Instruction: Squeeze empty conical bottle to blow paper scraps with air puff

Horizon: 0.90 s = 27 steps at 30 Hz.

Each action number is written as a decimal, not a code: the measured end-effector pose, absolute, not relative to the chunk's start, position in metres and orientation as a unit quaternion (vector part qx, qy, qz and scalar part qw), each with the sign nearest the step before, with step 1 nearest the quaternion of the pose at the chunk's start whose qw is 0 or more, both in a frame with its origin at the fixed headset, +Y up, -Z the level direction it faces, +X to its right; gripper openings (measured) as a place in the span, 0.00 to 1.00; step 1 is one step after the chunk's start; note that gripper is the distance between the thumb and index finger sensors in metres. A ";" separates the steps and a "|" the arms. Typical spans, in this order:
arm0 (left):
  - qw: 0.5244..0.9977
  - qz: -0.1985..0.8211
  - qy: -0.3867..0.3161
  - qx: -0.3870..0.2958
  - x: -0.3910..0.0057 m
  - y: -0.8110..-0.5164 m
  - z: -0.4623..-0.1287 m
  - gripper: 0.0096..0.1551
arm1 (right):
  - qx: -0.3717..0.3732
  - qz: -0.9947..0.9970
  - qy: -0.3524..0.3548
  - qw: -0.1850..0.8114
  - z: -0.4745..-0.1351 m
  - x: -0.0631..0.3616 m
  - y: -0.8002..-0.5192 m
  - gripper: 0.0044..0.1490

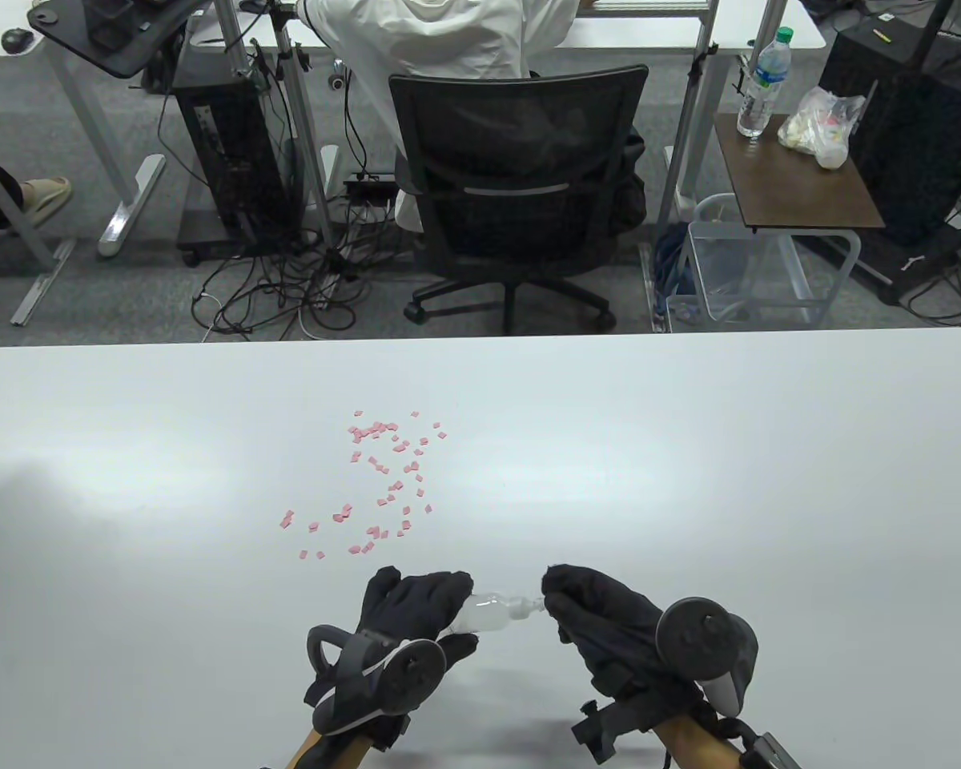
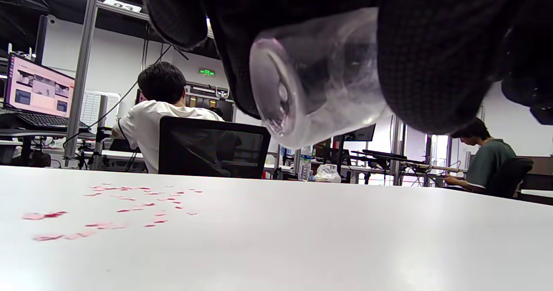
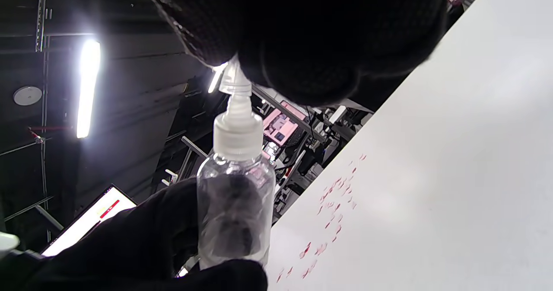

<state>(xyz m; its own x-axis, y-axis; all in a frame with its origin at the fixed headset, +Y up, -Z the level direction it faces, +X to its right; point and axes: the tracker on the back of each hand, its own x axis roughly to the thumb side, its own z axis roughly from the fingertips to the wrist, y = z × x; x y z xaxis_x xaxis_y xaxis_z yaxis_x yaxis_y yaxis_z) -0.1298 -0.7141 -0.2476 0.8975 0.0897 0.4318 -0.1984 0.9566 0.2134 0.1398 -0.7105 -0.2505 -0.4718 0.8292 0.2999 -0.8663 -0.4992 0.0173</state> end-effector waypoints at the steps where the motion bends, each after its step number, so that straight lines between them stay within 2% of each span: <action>1: 0.965 0.076 -0.213 0.129 -0.130 -0.714 -0.247 0.44 | 0.138 0.856 -0.067 0.493 -0.250 0.139 -0.712 0.25; 9: 0.965 0.050 -0.210 0.149 -0.124 -0.715 -0.244 0.44 | 0.154 0.867 -0.058 0.470 -0.248 0.139 -0.723 0.29; 14: 0.959 0.021 -0.199 0.202 -0.119 -0.714 -0.237 0.44 | 0.147 0.879 -0.058 0.449 -0.247 0.139 -0.723 0.28; 19: 0.940 -0.039 -0.208 0.266 -0.113 -0.714 -0.230 0.44 | 0.138 0.880 -0.009 0.455 -0.248 0.137 -0.731 0.27; 24: 0.942 -0.034 -0.217 0.254 -0.116 -0.714 -0.232 0.44 | 0.146 0.885 -0.018 0.441 -0.248 0.136 -0.733 0.29; 27: 0.942 -0.026 -0.217 0.253 -0.117 -0.715 -0.233 0.44 | 0.153 0.884 -0.005 0.443 -0.249 0.134 -0.733 0.27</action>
